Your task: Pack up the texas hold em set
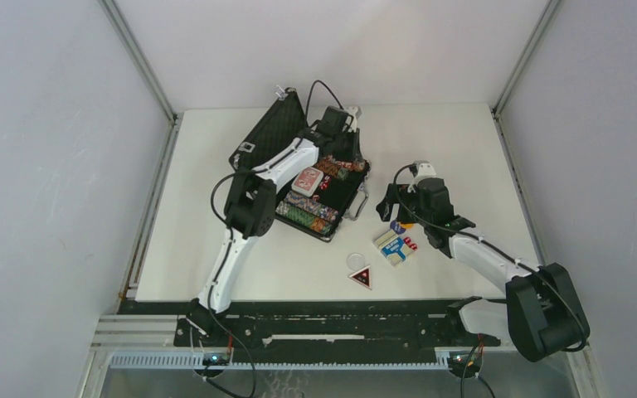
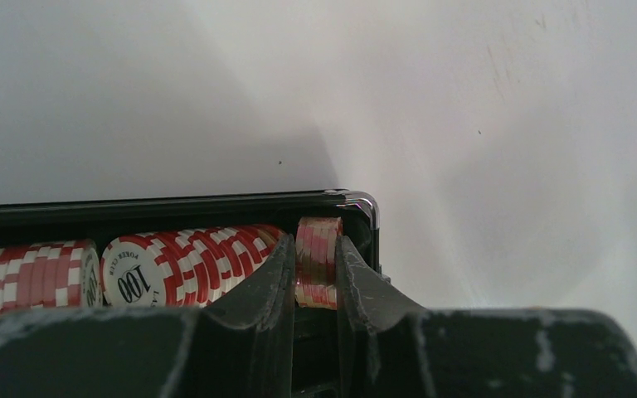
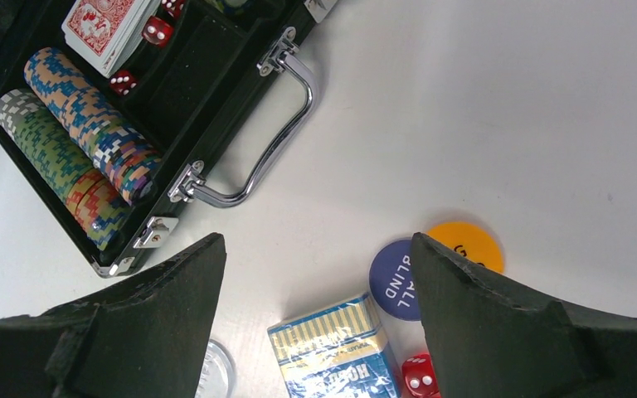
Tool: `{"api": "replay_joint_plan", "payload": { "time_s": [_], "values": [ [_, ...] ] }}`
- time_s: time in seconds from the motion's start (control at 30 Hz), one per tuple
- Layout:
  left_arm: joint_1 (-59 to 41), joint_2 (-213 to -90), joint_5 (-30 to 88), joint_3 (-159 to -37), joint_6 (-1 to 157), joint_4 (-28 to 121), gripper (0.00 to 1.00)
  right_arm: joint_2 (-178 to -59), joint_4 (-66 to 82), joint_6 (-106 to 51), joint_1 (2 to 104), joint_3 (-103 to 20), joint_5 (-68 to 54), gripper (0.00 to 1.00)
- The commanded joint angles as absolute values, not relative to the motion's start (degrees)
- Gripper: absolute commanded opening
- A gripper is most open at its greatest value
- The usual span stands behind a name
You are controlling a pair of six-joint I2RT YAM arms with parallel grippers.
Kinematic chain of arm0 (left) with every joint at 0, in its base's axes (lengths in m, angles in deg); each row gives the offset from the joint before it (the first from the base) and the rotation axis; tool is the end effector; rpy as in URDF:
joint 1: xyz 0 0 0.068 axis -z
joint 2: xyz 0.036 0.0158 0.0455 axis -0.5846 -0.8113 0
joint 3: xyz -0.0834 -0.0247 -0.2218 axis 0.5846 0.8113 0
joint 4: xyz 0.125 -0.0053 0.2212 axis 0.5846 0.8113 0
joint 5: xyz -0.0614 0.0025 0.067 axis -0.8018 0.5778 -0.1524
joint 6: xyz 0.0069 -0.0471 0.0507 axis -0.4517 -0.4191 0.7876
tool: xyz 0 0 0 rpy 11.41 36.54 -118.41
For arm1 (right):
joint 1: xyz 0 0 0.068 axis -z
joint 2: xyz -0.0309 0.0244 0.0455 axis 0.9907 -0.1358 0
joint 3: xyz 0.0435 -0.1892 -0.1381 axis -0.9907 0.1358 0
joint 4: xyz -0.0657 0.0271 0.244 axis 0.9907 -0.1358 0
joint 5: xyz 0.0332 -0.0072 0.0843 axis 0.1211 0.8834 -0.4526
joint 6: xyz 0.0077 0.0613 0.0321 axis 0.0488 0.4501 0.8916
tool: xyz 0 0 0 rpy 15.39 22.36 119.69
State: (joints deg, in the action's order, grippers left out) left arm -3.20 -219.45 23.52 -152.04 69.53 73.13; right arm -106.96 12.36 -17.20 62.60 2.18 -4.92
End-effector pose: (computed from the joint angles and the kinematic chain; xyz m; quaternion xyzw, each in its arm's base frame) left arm 0.4500 -0.3034 0.1535 0.1488 0.8953 -0.2764 0.3160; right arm 0.2561 0.0971 0.1582 -0.0427 0.8799 0.1894 0.4337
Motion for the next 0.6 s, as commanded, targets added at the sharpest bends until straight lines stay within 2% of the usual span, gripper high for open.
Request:
{"api": "replay_joint_plan", "payload": {
  "time_s": [0.0, 0.57],
  "values": [
    [-3.4, -219.1, 29.2, -156.3, 72.3, 75.4, 0.0, -107.1, 15.3, -16.3, 62.7, 2.2, -5.9, 0.89],
    [-6.0, -218.9, 32.3, -155.3, 70.5, 78.5, 0.0, -107.4, 15.1, -16.4, 62.6, 2.2, -6.2, 0.88]
  ]
}}
